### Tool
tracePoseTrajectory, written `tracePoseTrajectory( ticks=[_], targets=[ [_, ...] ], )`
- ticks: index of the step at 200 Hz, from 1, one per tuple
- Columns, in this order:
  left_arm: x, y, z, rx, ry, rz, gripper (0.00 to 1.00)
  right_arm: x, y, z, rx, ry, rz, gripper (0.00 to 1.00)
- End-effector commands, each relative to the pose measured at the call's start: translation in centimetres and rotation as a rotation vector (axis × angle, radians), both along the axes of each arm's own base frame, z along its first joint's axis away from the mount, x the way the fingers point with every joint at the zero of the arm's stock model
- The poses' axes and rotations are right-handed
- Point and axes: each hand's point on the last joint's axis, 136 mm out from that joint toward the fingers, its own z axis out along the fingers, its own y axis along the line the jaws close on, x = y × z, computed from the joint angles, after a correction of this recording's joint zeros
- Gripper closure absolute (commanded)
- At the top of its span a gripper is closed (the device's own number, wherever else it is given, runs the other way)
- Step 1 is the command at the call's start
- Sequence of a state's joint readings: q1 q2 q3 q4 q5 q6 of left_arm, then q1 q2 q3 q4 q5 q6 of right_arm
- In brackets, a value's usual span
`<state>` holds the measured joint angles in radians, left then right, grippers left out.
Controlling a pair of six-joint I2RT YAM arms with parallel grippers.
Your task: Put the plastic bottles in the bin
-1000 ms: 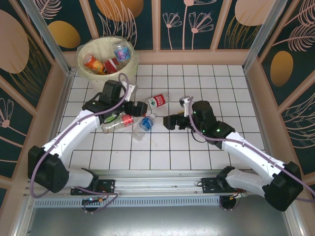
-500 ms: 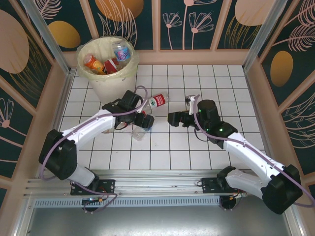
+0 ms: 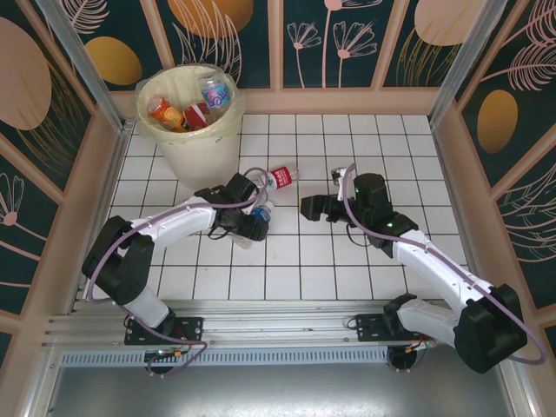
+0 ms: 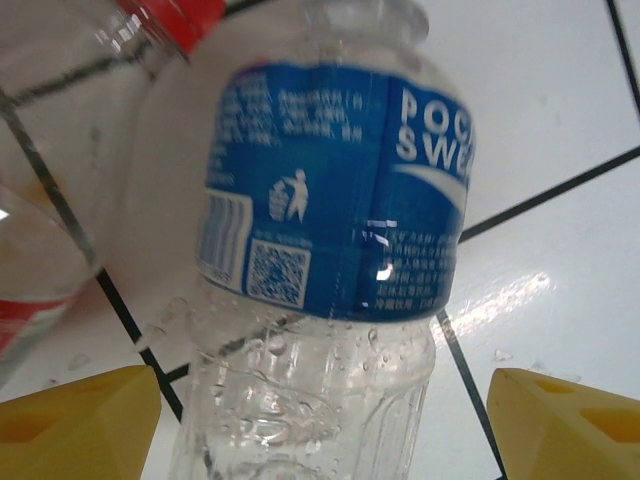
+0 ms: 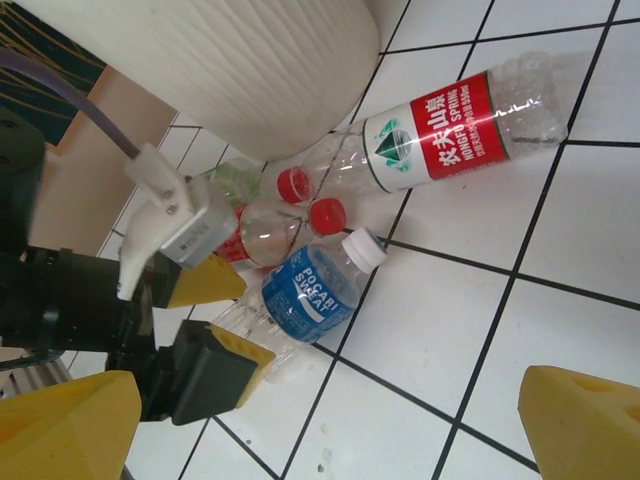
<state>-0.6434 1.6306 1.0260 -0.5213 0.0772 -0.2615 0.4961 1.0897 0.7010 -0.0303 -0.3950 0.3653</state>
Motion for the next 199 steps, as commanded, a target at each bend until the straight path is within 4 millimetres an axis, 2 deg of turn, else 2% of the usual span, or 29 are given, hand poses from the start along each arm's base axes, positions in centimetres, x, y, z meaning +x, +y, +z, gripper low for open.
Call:
tracePoseTrajectory(
  ticks=[1, 52, 55, 63, 90, 115, 144, 148, 175, 199],
  targets=[
    [-1.2, 0.1, -1.1, 0.031, 0.055, -0.002, 0.13, 0.2, 0.3, 0.9, 0.032, -0.044, 0.019, 0.02],
    [-0.7, 0.3, -2.4, 0.074, 0.055, -0.023, 0.13, -0.2, 0.4, 0.8, 0.089, -0.053, 0.011, 0.03],
    [-0.8, 0.4, -3.2, 0.091, 0.073, -0.024, 0.14, -0.2, 0.3, 0.8, 0.091, -0.055, 0.008, 0.03],
    [-0.8, 0.4, -3.4, 0.095, 0.075, -0.023, 0.15, -0.2, 0.1, 0.8, 0.095, -0.058, -0.003, 0.03],
    [-0.5, 0.0, -3.7, 0.086, 0.08, -0.03, 0.2, -0.4, -0.5, 0.6, 0.101, -0.06, -0.039, 0.03],
    [-0.5, -0.4, -3.5, 0.065, 0.079, -0.033, 0.3, -0.6, -0.7, -0.2, 0.098, -0.039, -0.05, 0.03],
    [-0.4, -1.2, -2.2, 0.009, 0.059, -0.029, 0.36, -0.4, -0.8, -0.9, 0.128, 0.017, -0.088, 0.03],
    [-0.2, -1.6, -1.1, -0.024, 0.037, -0.031, 0.36, -0.3, -0.7, -0.9, 0.139, 0.027, -0.095, 0.03],
    [0.2, -4.0, 1.9, -0.19, -0.021, -0.055, 0.36, 0.1, -0.4, -0.7, 0.244, 0.121, -0.146, 0.03],
    [0.0, -6.6, 4.8, -0.385, -0.058, -0.1, 0.36, -0.1, 0.7, 0.5, 0.351, 0.156, -0.113, 0.04]
  ],
)
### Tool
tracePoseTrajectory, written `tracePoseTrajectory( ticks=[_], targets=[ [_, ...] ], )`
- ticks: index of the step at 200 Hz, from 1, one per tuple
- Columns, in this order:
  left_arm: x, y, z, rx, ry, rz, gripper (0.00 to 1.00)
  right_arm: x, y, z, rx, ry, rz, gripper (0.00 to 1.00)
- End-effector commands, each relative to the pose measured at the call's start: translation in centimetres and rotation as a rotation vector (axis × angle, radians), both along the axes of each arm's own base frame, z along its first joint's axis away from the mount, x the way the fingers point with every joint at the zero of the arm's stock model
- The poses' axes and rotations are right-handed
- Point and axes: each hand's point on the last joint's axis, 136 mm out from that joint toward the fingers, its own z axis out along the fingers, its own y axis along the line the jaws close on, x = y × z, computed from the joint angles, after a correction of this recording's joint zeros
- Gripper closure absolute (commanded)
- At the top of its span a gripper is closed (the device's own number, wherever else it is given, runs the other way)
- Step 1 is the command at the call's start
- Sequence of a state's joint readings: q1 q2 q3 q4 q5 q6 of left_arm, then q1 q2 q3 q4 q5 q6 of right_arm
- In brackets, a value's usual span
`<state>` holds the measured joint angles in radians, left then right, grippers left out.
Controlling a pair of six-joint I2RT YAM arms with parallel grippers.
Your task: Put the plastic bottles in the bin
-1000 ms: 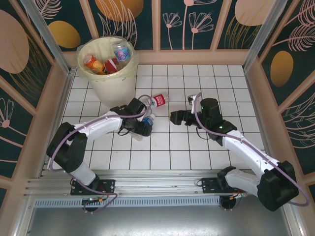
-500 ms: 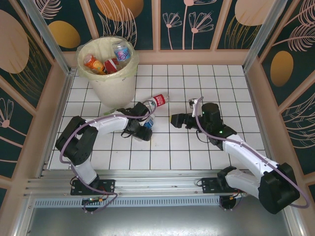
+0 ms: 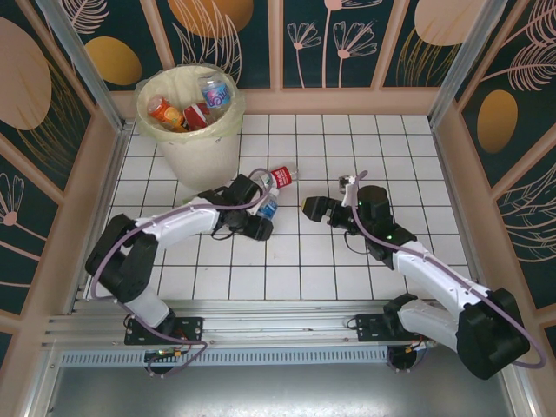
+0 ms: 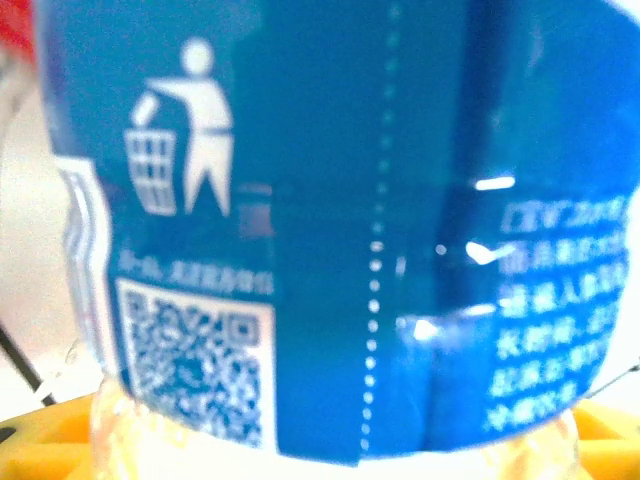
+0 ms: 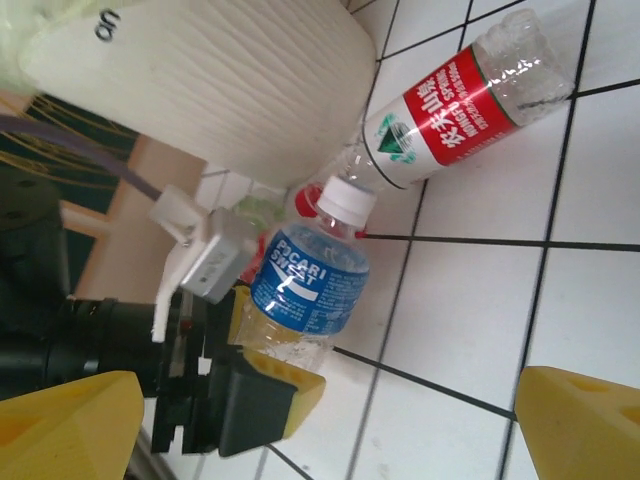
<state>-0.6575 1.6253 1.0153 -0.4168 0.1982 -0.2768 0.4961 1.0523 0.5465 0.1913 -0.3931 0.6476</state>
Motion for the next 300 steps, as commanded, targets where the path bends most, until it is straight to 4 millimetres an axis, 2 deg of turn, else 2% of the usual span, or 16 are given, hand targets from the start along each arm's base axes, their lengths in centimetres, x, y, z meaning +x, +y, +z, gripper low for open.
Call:
tracePoseTrajectory(
  ticks=[1, 29, 35, 58, 98, 103, 112, 151, 170, 200, 224, 256, 262, 300],
  targets=[
    [0.1, -3.5, 3.8, -0.24, -0.052, -0.051, 0.36, 0.2, 1.0, 1.7, 0.153, 0.035, -0.001, 0.04],
    [0.2, -5.8, 6.6, -0.387, -0.083, -0.106, 0.36, 0.3, 1.1, 3.2, 0.196, 0.006, -0.001, 0.05],
    [-0.5, -5.8, 6.0, -0.398, -0.059, -0.119, 0.35, 0.2, 1.2, 3.5, 0.202, -0.003, 0.005, 0.05],
    [-1.0, -7.2, 7.6, -0.501, -0.057, -0.173, 0.35, 0.0, 1.5, 4.5, 0.205, -0.03, 0.038, 0.06],
    [0.3, -7.3, 9.8, -0.529, -0.117, -0.126, 0.37, -0.8, 0.9, 6.2, 0.156, -0.125, 0.056, 0.05],
    [0.9, -7.7, 11.5, -0.548, -0.152, -0.127, 0.37, -1.0, 0.9, 6.5, 0.15, -0.147, 0.073, 0.05],
    [1.4, -7.8, 12.7, -0.552, -0.182, -0.124, 0.37, -1.6, 1.0, 7.1, 0.139, -0.185, 0.107, 0.04],
    [4.6, -7.8, 16.5, -0.476, -0.29, -0.089, 0.37, -4.7, 1.5, 9.6, 0.092, -0.37, 0.271, 0.01],
    [6.4, -8.2, 19.1, -0.487, -0.337, -0.075, 0.37, -5.7, 1.3, 10.6, 0.058, -0.448, 0.317, 0.01],
    [9.0, -8.6, 23.0, -0.497, -0.399, -0.06, 0.37, -6.3, 0.3, 12.4, -0.009, -0.56, 0.295, 0.01],
    [11.6, -7.6, 25.8, -0.513, -0.456, -0.012, 0.36, -6.1, -0.9, 13.9, -0.037, -0.627, 0.215, 0.01],
    [14.9, -4.1, 29.8, -0.524, -0.538, 0.07, 0.37, -6.0, -2.3, 15.8, -0.039, -0.706, 0.125, 0.01],
    [16.0, -3.7, 29.1, -0.507, -0.528, 0.09, 0.37, -6.1, -2.5, 16.0, -0.044, -0.72, 0.116, 0.01],
    [19.3, 1.0, 32.1, -0.461, -0.612, 0.2, 0.37, -7.2, -3.3, 16.7, -0.044, -0.803, 0.098, 0.01]
  ],
)
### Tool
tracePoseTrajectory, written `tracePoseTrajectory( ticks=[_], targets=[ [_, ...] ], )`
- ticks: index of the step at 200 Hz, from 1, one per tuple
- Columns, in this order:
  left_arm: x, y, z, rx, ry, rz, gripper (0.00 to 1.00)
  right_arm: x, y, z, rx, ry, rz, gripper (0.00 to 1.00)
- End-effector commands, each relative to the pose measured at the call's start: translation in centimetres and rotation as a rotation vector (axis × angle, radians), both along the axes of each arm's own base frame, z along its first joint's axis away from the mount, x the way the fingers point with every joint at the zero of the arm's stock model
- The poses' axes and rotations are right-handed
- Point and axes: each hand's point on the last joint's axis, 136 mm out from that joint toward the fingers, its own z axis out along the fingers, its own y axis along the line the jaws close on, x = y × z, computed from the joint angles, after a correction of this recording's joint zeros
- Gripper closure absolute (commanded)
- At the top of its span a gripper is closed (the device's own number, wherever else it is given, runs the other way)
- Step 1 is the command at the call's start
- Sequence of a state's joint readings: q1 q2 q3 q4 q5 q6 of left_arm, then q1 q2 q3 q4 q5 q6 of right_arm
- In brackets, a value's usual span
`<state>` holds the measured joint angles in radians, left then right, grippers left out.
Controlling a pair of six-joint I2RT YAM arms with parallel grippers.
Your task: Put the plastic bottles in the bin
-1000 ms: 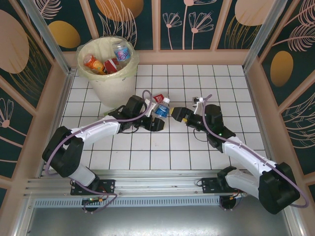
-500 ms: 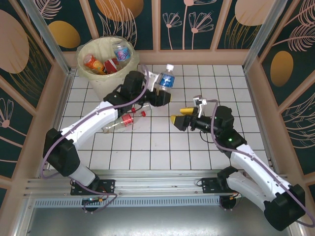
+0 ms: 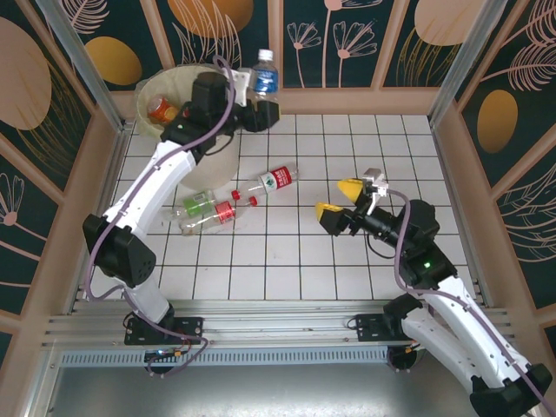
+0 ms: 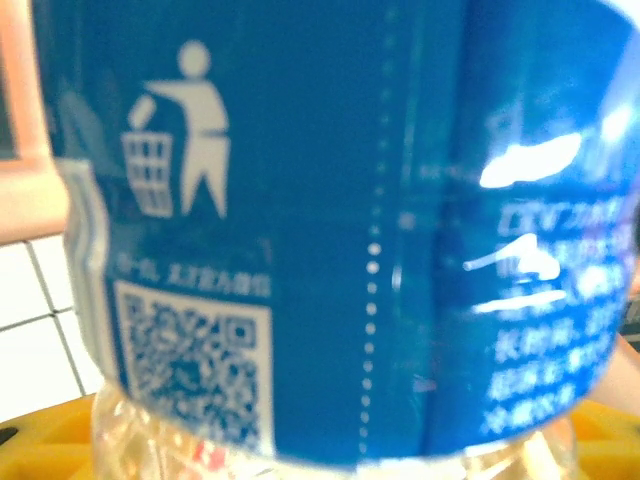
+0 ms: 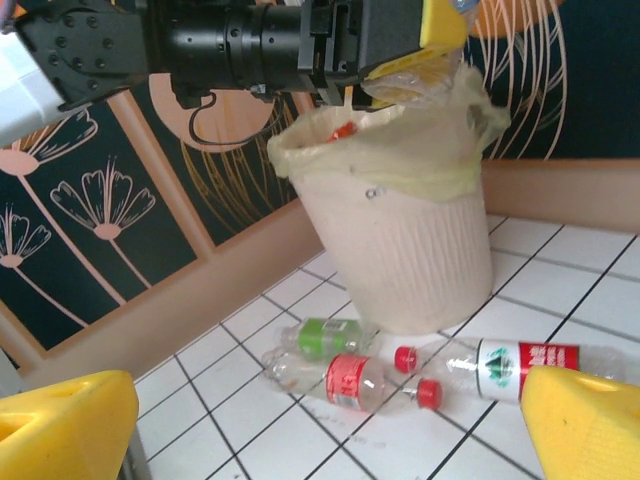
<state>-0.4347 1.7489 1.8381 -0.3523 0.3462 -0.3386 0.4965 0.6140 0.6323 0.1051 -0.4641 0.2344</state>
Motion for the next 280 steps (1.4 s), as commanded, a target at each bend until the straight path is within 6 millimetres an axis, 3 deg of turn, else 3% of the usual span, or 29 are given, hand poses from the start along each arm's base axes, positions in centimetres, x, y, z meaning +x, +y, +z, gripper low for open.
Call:
tracePoseTrajectory(
  ticks=[1, 46, 109, 173, 203, 280],
  targets=[
    [1.8, 2.9, 1.6, 0.032, -0.031, 0.086, 0.37, -0.4, -0.8, 1.4, 0.008, -0.1, -0.037, 0.01],
    [5.0, 9.7, 1.9, 0.069, -0.035, 0.257, 0.37, 0.0, -1.2, 1.2, -0.001, -0.092, -0.069, 0.01],
    [6.8, 17.0, -0.6, 0.139, 0.054, 0.512, 0.36, 0.9, -1.6, 0.6, 0.001, -0.054, -0.119, 0.01],
    [9.0, 19.1, -4.0, 0.146, 0.182, 0.591, 0.33, 2.9, -1.8, -0.5, 0.006, 0.076, -0.185, 0.01],
    [9.7, 19.8, -4.6, 0.108, 0.216, 0.631, 0.32, 4.4, -2.2, -1.4, 0.003, 0.147, -0.249, 0.01],
    [9.4, 19.7, -5.7, 0.069, 0.279, 0.637, 0.26, 4.6, -2.2, -2.3, -0.005, 0.161, -0.252, 0.01]
  ],
)
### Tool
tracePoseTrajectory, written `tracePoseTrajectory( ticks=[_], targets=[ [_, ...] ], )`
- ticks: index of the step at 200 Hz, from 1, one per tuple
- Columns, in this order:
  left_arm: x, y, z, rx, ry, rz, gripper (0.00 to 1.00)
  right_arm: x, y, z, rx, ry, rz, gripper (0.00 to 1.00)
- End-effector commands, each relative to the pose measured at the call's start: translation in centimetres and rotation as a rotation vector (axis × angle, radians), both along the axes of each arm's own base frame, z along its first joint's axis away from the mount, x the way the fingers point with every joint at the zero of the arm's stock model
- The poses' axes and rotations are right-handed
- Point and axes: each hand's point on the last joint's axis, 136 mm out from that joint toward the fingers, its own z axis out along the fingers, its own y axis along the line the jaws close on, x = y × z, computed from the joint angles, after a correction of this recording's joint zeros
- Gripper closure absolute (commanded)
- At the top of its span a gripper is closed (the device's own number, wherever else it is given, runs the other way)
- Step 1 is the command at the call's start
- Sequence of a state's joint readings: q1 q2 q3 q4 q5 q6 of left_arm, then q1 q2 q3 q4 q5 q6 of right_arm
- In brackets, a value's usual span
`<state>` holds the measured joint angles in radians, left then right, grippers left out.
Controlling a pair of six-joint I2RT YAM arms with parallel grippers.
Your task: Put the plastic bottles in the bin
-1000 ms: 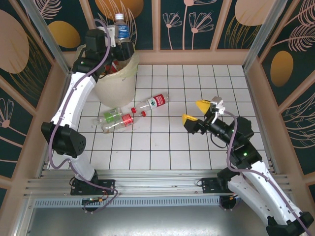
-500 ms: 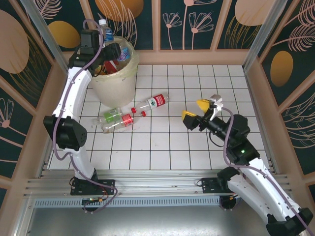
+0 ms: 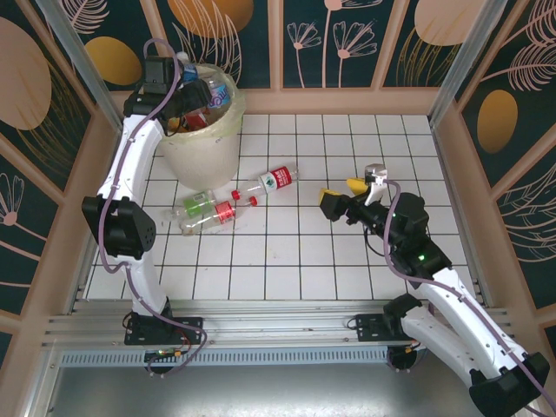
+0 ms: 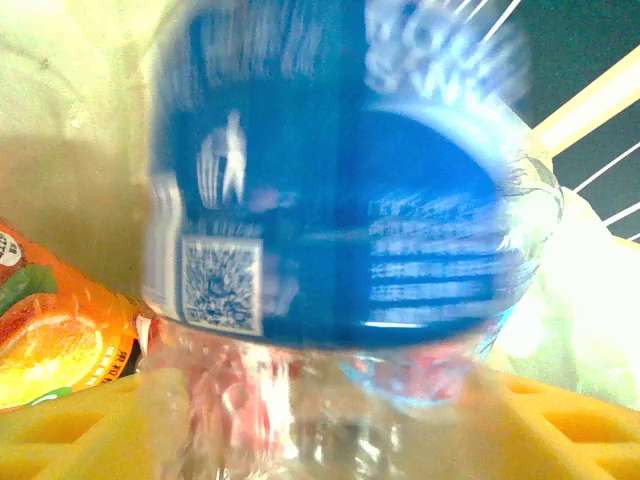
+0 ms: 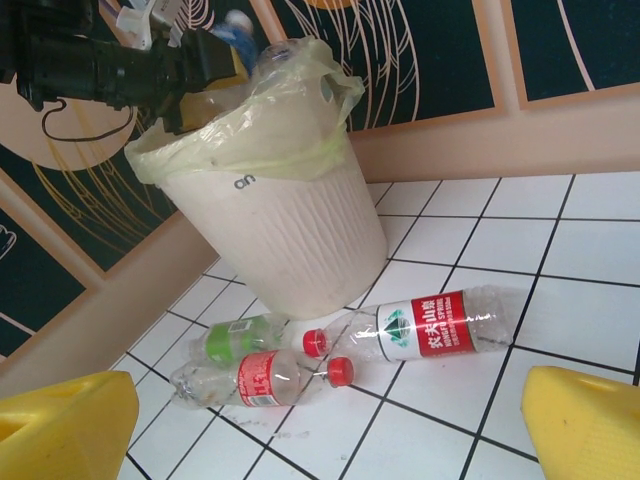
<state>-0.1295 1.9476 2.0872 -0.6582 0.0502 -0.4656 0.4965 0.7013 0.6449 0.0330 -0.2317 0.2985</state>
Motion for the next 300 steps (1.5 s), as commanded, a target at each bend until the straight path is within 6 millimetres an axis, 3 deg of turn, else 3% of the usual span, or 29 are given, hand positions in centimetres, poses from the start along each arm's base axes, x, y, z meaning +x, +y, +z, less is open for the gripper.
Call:
tracePoseTrajectory(
  ticks=[1, 60, 119, 123, 127, 146, 175, 195, 232, 266, 300],
  targets=[
    [0.0, 0.2, 0.5, -0.034, 0.003, 0.018, 0.26, 0.1, -0.3, 1.3, 0.027, -0.016, -0.018, 0.01],
    [-1.0, 1.3, 3.0, -0.019, -0.043, 0.069, 0.23, 0.8, -0.6, 0.2, -0.01, -0.005, -0.05, 0.01],
    [-4.3, 2.7, 9.3, 0.04, -0.227, 0.088, 0.11, 1.2, 0.1, -0.6, -0.005, 0.031, -0.028, 0.01],
    [-4.3, 2.5, 9.0, 0.045, -0.222, 0.077, 0.11, 1.2, 0.1, -0.6, -0.004, 0.034, -0.029, 0.01],
    [-5.3, 2.5, 10.5, 0.042, -0.254, 0.067, 0.11, 1.3, 0.2, -0.7, -0.004, 0.037, -0.028, 0.01],
    [-6.7, 1.7, 11.2, 0.045, -0.273, 0.001, 0.11, 1.5, 0.4, -0.9, 0.002, 0.045, -0.02, 0.01],
    [-9.5, -1.7, 11.5, 0.046, -0.336, -0.24, 0.1, 1.4, 0.8, -1.0, 0.003, 0.044, 0.0, 0.01],
    [-12.5, -5.0, 10.8, 0.029, -0.372, -0.476, 0.11, 1.3, 0.7, -1.0, -0.006, 0.038, 0.002, 0.01],
    [-16.5, -9.6, 6.6, 0.0, -0.295, -0.738, 0.1, 1.1, 0.8, -1.2, -0.028, 0.029, 0.017, 0.01],
    [-18.1, -13.9, 2.6, 0.073, -0.21, -0.865, 0.09, 0.6, 1.2, -1.5, -0.05, 0.026, 0.053, 0.01],
    [-18.3, -17.9, -1.1, 0.158, -0.162, -0.934, 0.09, 0.2, 1.0, -1.6, -0.05, 0.023, 0.055, 0.01]
  ],
)
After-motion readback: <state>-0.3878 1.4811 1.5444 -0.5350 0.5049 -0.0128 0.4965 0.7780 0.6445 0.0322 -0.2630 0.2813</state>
